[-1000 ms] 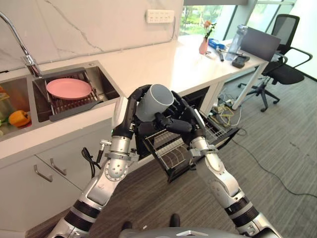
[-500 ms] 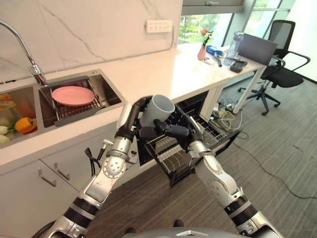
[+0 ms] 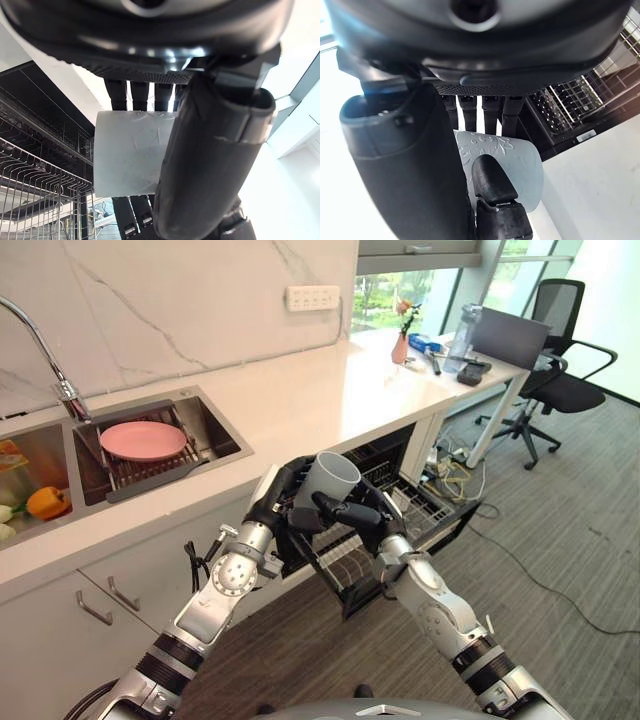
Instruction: Place the dishes in the dishwasher.
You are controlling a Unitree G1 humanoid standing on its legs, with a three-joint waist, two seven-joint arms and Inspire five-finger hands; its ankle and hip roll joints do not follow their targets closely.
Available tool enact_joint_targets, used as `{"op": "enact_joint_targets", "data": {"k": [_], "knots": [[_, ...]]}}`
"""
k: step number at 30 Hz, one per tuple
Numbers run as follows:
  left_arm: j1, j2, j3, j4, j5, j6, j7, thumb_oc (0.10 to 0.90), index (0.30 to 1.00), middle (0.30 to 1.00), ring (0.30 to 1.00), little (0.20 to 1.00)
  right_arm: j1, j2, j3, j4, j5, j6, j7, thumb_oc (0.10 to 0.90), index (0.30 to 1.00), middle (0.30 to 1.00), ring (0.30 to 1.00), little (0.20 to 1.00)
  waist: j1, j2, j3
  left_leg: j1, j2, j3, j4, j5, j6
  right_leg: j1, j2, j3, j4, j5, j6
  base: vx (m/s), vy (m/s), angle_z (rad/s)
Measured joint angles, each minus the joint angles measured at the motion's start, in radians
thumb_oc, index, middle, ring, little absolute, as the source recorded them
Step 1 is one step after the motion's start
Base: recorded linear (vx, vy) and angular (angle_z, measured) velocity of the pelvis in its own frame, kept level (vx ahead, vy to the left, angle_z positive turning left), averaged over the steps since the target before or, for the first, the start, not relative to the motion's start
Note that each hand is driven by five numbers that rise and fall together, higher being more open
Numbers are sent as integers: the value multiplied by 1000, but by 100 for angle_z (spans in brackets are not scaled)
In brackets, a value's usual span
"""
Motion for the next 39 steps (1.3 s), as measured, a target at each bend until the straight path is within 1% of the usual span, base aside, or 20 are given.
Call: {"op": "enact_joint_targets", "data": {"k": [2,3,4,5,8,10,12,14,17,21,22,26,31,32,33,34,35,36,38,39], "knots": [[0,1,0,-3,26,0,0,400,300,300,300,300,1,1,-3,0,1,-3,0,400,300,300,300,300,0,1,0,-1,0,0,0,0,0,-1,0,0,0,0,0,0,0,0],[0,0,1,-4,43,0,1,450,375,375,375,375,3,6,-8,0,1,-7,-1,400,300,300,300,300,3,3,2,-3,0,-1,0,-1,0,-1,0,0,0,0,0,0,0,0],[1,0,1,-5,61,0,3,576,564,564,564,564,3,7,-7,0,3,-7,-2,400,300,300,300,300,4,4,2,-3,0,-2,0,-1,-1,-1,0,-1,0,0,-1,0,0,0],[2,1,1,-8,75,0,5,800,900,900,900,900,8,10,-14,0,5,-10,-2,400,300,300,300,300,6,5,2,-4,1,-3,0,-1,-1,-1,0,-2,0,-1,-1,0,0,0],[13,1,4,-21,81,0,13,800,900,900,900,900,15,16,-17,0,10,-16,3,400,300,300,300,300,10,5,3,-5,1,-6,0,-1,-1,-1,0,-5,0,-2,-2,2,-9,2],[22,0,8,-36,80,-7,19,800,900,900,900,900,19,20,-19,-1,56,-35,6,400,300,300,300,300,15,6,3,-9,1,-11,0,-2,-1,-1,0,-11,0,-3,-4,14,-14,7],[53,-21,15,-70,98,-15,38,800,900,900,900,900,46,68,-28,-20,117,-65,5,400,300,300,300,300,20,6,3,-12,3,-18,0,-2,-2,-1,1,-18,0,-6,-8,24,-16,11],[63,-17,17,-91,112,-34,50,800,900,900,900,900,53,85,-31,-20,157,-91,4,400,300,300,300,300,34,6,3,-16,2,-24,0,-3,-3,-1,1,-24,0,-7,-9,17,-12,10],[126,-20,60,-119,113,-95,58,800,900,900,900,900,60,109,-30,-23,198,-98,9,400,300,300,300,300,42,7,2,-20,5,-31,0,-6,-6,-1,1,-30,0,-8,-10,15,-16,7],[185,-20,87,-138,112,-122,63,800,900,900,900,900,67,130,-32,-24,247,-112,14,400,300,300,300,300,65,8,2,-22,7,-35,0,-6,-7,0,2,-36,0,-8,-10,12,-6,4],[223,-23,90,-138,112,-124,68,800,900,900,900,900,68,136,-51,-37,252,-125,16,400,300,300,300,300,84,7,2,-24,8,-38,0,-6,-7,0,2,-40,0,-10,-12,11,-1,4],[272,-26,113,-138,111,-130,73,800,900,900,900,900,68,144,-77,-42,279,-151,22,400,300,300,300,300,110,8,2,-26,9,-40,0,-6,-7,3,2,-46,0,-11,-14,14,-4,6],[348,-56,164,-130,90,-128,97,800,900,900,900,900,64,160,-193,-69,266,-224,29,400,300,300,300,300,134,5,3,-28,11,-50,0,-6,-7,6,2,-57,0,-14,-10,0,-2,8],[353,-57,165,-126,90,-125,107,800,900,900,900,900,63,144,-220,-68,257,-240,29,400,300,300,300,300,142,2,5,-29,12,-51,0,-6,-7,9,3,-62,0,-15,-9,-11,-5,14],[366,-58,167,-115,89,-126,108,800,900,900,900,900,57,89,-228,-57,197,-238,25,400,300,300,300,300,142,-1,7,-29,14,-51,0,-5,-7,13,2,-68,0,-18,-6,-4,-7,17],[375,-58,168,-91,90,-127,108,800,900,900,900,900,47,5,-226,-35,122,-225,24,400,300,300,300,300,142,-8,11,-28,15,-51,0,-5,-6,17,1,-74,-1,-20,-6,-9,-3,20],[383,-50,171,-62,92,-125,107,800,900,900,900,900,32,-85,-223,-4,16,-194,19,400,300,300,300,300,144,-17,16,-28,16,-51,0,-3,-7,20,1,-79,-1,-23,-9,-9,-2,16],[389,-37,174,-42,93,-117,107,800,900,900,900,900,19,-144,-223,19,-57,-161,11,400,300,300,300,300,146,-23,20,-29,16,-51,0,-2,-7,20,2,-81,-1,-24,-9,-18,-1,10],[414,-14,199,1,105,-108,104,800,900,900,900,900,-16,-212,-222,77,-179,-78,-3,400,300,300,300,300,147,-38,32,-30,19,-51,0,-2,-6,20,6,-82,-1,-23,-9,0,0,0],[425,-29,224,39,107,-104,107,800,900,900,900,900,-19,-228,-224,85,-243,-18,-24,400,300,300,300,300,147,-42,35,-31,19,-51,0,-1,-6,20,7,-83,-1,-24,-9,0,0,0]]}}
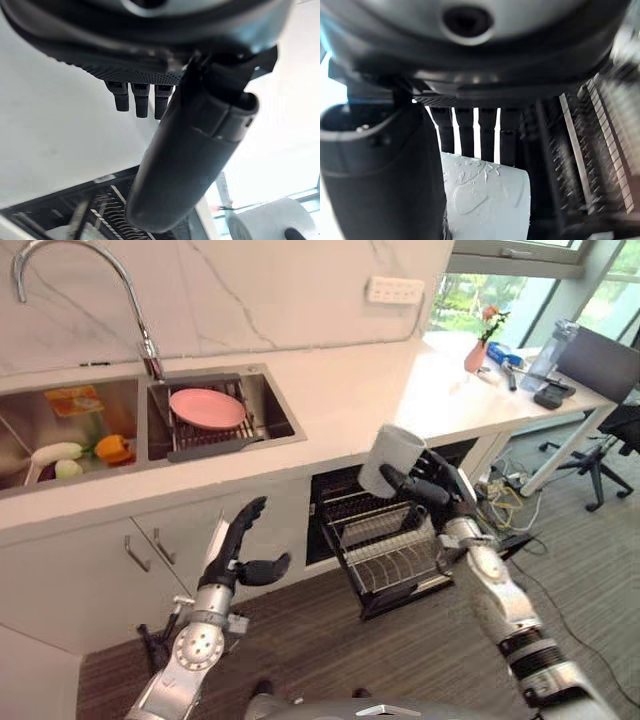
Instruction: Place the dishes in the dishwasher.
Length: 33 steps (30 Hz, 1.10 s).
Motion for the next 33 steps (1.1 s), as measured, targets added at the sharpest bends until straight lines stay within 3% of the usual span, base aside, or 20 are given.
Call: {"op": "enact_joint_targets", "data": {"k": [2,4,8,9,16,20,22,25,32,33], "knots": [[18,-69,57,70,-8,22,11,800,900,900,900,900,-16,6,0,65,-115,88,-12,400,300,300,300,300,1,-9,4,0,0,-1,0,2,2,1,0,-2,-1,-1,0,0,-6,3],[28,-87,59,104,-18,42,24,800,900,900,900,900,-71,7,20,213,-230,171,-3,400,300,300,300,300,17,-24,26,-2,1,-9,0,5,1,4,0,-12,-1,-3,1,-24,-15,14],[58,-57,63,111,-18,47,27,800,900,900,900,900,-164,31,42,436,-336,207,28,400,300,300,300,300,78,-32,89,-4,3,-30,2,6,-3,16,2,-35,-1,-9,2,-14,-19,15],[58,-57,63,111,-18,47,27,800,900,900,900,900,-164,31,42,436,-336,207,28,400,300,300,300,300,78,-32,89,-4,3,-30,2,6,-3,16,2,-35,-1,-9,2,-20,-9,11],[40,-27,57,387,-18,24,22,800,900,900,900,900,-471,89,114,855,-426,185,84,400,300,300,300,300,185,-28,226,-68,8,-61,30,14,-17,-15,6,-63,-1,-9,1,-73,-24,14],[46,-26,51,454,-18,18,22,800,900,900,900,900,-600,90,115,1036,-432,123,77,400,300,300,300,300,229,-1,294,-86,5,-69,34,25,-27,-22,2,-80,0,-8,2,-78,-9,13],[32,-24,42,496,-19,-9,21,800,900,900,900,900,-696,74,76,1146,-432,108,74,400,300,300,300,300,233,13,318,-117,7,-70,39,23,-33,-41,1,-88,0,-8,2,-17,-7,20],[21,-31,43,505,-39,-19,19,800,900,900,900,900,-717,72,42,1199,-428,76,59,400,300,300,300,300,238,21,325,-117,5,-69,36,26,-34,-40,-3,-92,0,-9,2,27,3,8],[-60,-32,45,523,-57,-38,3,800,900,900,900,900,-701,89,-4,1270,-422,79,60,400,300,300,300,300,226,29,328,-87,-5,-60,27,30,-27,-15,-12,-79,0,-7,-1,56,8,-2],[-63,-33,46,527,-57,-40,0,800,900,900,900,900,-695,92,-6,1269,-420,86,71,469,404,404,404,404,216,30,328,-73,-3,-57,24,25,-28,-4,-12,-74,0,-11,2,86,17,-2]]}}
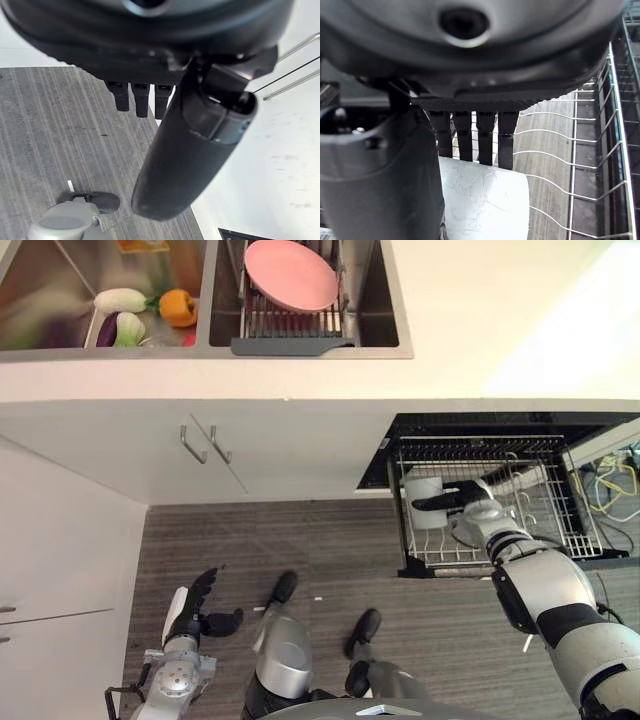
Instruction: Place the dishes in the dishwasher.
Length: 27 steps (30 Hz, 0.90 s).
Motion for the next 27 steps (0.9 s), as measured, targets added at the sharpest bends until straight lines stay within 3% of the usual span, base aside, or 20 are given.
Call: {"op": "enact_joint_targets", "data": {"k": [1,2,13,15,16,18,21,23,24,25,26,27], "knots": [[-5,0,0,12,0,0,-4,800,900,900,900,900,18,0,-1,-16,1,-1,13,587,580,580,580,580,-3,1,-3,8,0,1,0,-6,-3,8,-1,0,0,-1,0,61,19,-4],[-8,0,2,23,0,1,-9,800,900,900,900,900,33,0,-7,-27,3,-1,23,800,900,900,900,900,-6,2,-3,17,0,2,0,-9,1,17,-1,1,0,-3,0,50,20,-2],[20,-16,2,84,0,18,-37,800,900,900,900,900,115,3,-33,-86,76,-9,47,800,900,900,900,900,-27,4,-98,25,-1,25,8,-19,9,21,-4,16,0,-7,1,38,5,-4],[-17,-73,49,191,3,-10,-29,800,900,900,900,900,151,4,-29,-197,79,3,54,800,900,900,900,900,-76,-3,-107,42,6,44,16,-23,11,38,-5,30,0,-8,5,2,-4,2],[-27,-98,93,303,-2,22,-19,800,900,900,900,900,190,25,-31,-288,82,-18,69,800,900,900,900,900,-95,-8,-133,58,3,67,5,-15,15,48,-5,45,0,-9,6,0,-6,-18],[0,-94,82,321,2,25,-25,800,900,900,900,900,197,33,-32,-314,106,-38,77,800,900,900,900,900,-130,-38,-175,63,5,85,8,-25,13,46,-2,63,0,-11,7,-15,-14,-25],[13,-94,82,322,2,24,-26,800,900,900,900,900,253,25,-32,-409,126,-35,79,800,900,900,900,900,-148,-71,-215,65,8,87,7,-26,16,45,1,66,0,-14,5,-30,-6,-4],[11,-97,83,325,2,23,-26,800,900,900,900,900,347,23,-35,-593,155,-31,82,800,900,900,900,900,-162,-79,-224,66,10,89,8,-27,16,44,2,69,0,-15,8,-11,6,-2],[11,-97,83,325,2,23,-26,800,900,900,900,900,347,23,-35,-593,155,-31,82,800,900,900,900,900,-162,-79,-224,66,10,89,8,-27,16,44,2,69,0,-15,8,16,13,-5],[7,-117,96,350,2,26,-19,800,900,900,900,900,539,58,-100,-913,203,-35,76,800,900,900,900,900,-167,-71,-233,68,9,94,5,-26,15,39,2,74,0,-14,8,-11,14,-7],[14,-129,95,354,2,27,-11,800,900,900,900,900,671,136,-192,-1102,258,-60,68,800,900,900,900,900,-169,-61,-240,69,9,98,-1,-26,14,40,2,76,0,-14,5,-7,12,-9],[23,-146,94,364,2,27,-9,800,900,900,900,900,798,197,-215,-1295,324,-64,47,800,900,900,900,900,-180,-46,-246,70,8,100,-7,-20,11,38,1,78,0,-12,3,0,0,0]]}}
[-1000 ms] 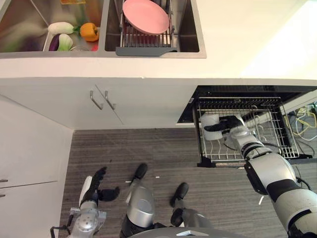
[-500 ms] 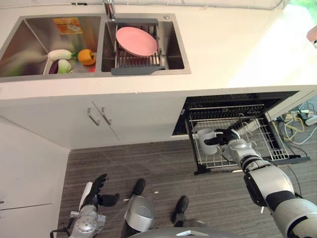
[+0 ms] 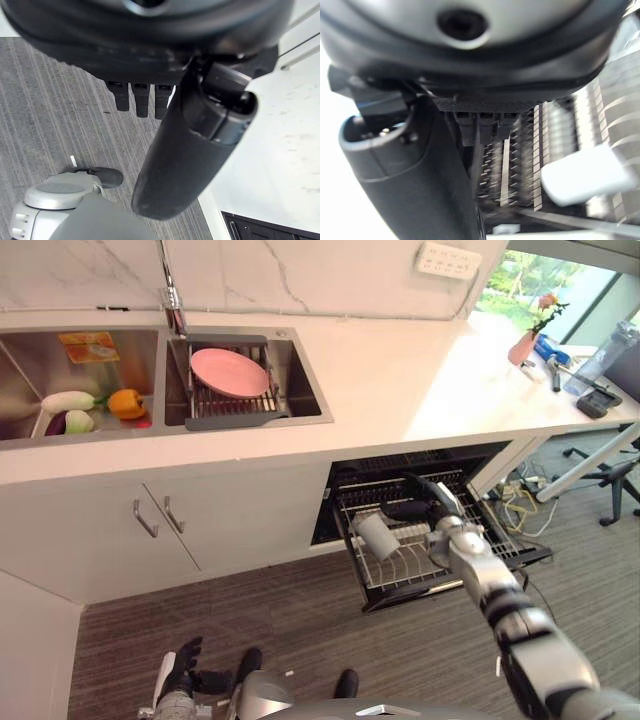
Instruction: Place the dishes in the dishwasher.
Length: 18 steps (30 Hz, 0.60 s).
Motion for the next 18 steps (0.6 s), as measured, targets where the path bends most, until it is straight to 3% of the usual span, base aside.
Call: {"op": "enact_joint_targets", "data": {"k": [2,3,4,6,9,13,16,17,18], "knots": [[-1,-37,3,30,0,-4,17,800,900,900,900,900,149,-40,41,-256,45,-6,-12,800,900,900,900,900,-15,27,-3,1,-5,-1,-15,6,5,-2,-5,-3,0,1,3,1,-2,2],[-1,-37,3,30,0,-4,17,800,900,900,900,900,149,-40,41,-256,45,-6,-12,800,900,900,900,900,-15,27,-3,1,-5,-1,-15,6,5,-2,-5,-3,0,1,3,31,-10,0],[8,-49,2,29,0,0,22,800,900,900,900,900,203,-69,54,-367,66,-29,-10,800,900,900,900,900,-24,34,-6,4,-5,-1,-16,5,4,1,-5,-3,0,-2,7,0,0,0],[27,-66,22,39,2,-24,33,800,900,900,900,900,247,-149,78,-500,68,-157,57,800,900,900,900,900,-36,38,-11,5,0,-1,-16,4,4,0,-1,-3,-1,-4,5,-5,-16,-1],[26,-78,42,77,1,-24,47,800,900,900,900,900,234,-198,103,-522,71,-218,111,800,900,900,900,900,-36,39,-22,1,4,0,-16,5,4,-2,1,-4,-1,-5,3,0,-14,2],[34,-87,68,90,-30,-24,52,800,900,900,900,900,92,-298,233,-516,63,-209,153,800,900,900,900,900,-22,49,-35,-17,9,6,-16,7,7,-11,2,-12,-4,-4,4,-5,-31,11],[30,-84,75,85,-52,-30,51,800,900,900,900,900,12,-285,275,-516,29,-209,147,800,900,900,900,900,6,64,-35,-39,12,8,-16,7,8,-15,2,-30,-3,-4,5,-59,-34,40],[38,-88,72,35,-79,-36,49,800,900,900,900,900,-42,-289,286,-524,-30,-217,112,800,900,900,900,900,22,86,-22,-92,15,7,33,17,20,-23,11,-32,-1,-7,1,-138,-36,73],[33,-95,72,25,-82,-41,48,800,900,900,900,900,-58,-296,284,-527,-54,-222,103,800,900,900,900,900,27,91,-17,-121,14,11,68,23,21,-24,12,-46,2,-7,1,-79,-14,102]]}}
